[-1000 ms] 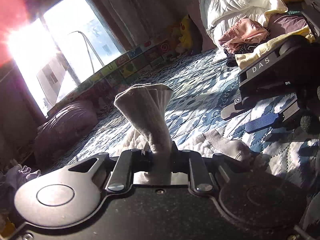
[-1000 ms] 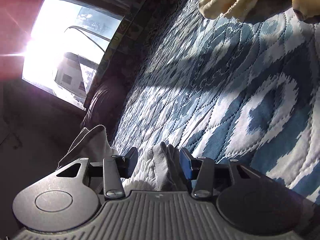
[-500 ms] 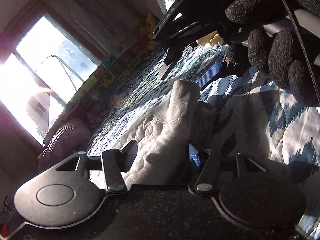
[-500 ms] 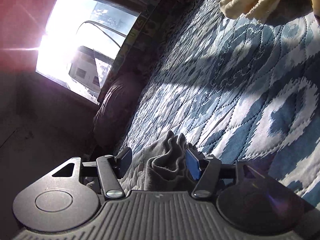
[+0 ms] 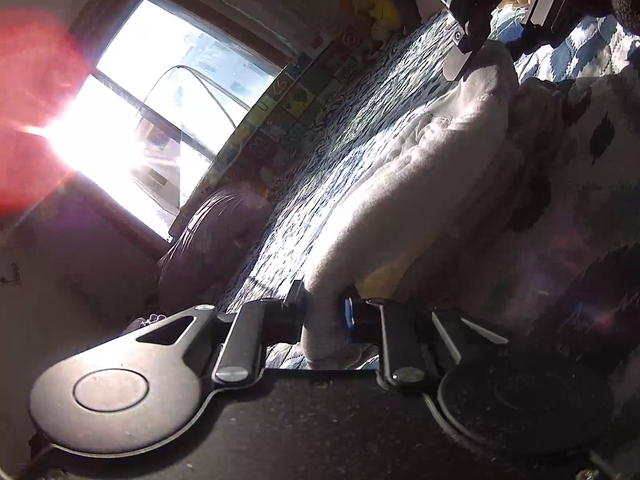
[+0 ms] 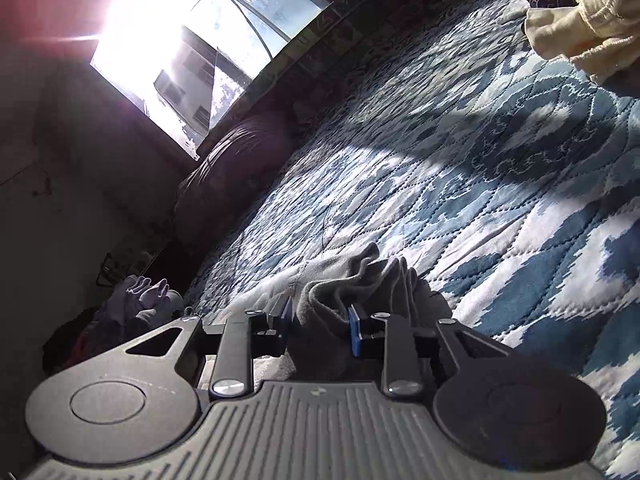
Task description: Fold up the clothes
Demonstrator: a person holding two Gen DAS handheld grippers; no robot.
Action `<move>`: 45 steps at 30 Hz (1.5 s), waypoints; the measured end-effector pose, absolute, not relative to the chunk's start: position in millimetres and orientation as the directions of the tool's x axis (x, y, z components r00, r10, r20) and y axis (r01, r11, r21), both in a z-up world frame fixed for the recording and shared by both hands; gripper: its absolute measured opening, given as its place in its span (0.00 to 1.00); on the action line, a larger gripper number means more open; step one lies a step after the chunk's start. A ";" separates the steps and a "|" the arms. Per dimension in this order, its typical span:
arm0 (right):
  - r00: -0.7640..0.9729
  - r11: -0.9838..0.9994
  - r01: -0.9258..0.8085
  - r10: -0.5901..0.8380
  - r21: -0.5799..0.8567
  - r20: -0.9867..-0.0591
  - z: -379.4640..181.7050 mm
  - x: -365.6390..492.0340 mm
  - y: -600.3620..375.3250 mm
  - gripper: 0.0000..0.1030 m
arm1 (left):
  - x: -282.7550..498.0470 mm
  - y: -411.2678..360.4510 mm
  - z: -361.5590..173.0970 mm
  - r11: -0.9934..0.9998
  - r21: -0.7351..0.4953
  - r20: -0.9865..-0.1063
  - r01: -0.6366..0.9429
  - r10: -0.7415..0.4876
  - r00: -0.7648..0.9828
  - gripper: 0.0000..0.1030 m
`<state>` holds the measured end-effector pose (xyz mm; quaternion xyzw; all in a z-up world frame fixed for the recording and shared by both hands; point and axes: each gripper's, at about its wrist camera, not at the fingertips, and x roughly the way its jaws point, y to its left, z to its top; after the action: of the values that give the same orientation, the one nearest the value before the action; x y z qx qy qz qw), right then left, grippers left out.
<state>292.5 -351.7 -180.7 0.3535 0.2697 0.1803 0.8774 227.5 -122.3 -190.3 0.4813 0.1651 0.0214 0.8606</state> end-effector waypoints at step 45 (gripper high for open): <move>0.840 0.921 -0.196 0.335 0.336 -0.428 -164.8 280.7 -308.5 0.34 | 310.2 -106.1 -113.5 0.953 0.034 -0.536 0.302 -0.238 0.810 0.42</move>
<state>280.7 -308.5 -164.8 0.1411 0.2464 0.1397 0.9486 310.2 -106.1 -113.5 0.0588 0.2734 -0.1421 0.9495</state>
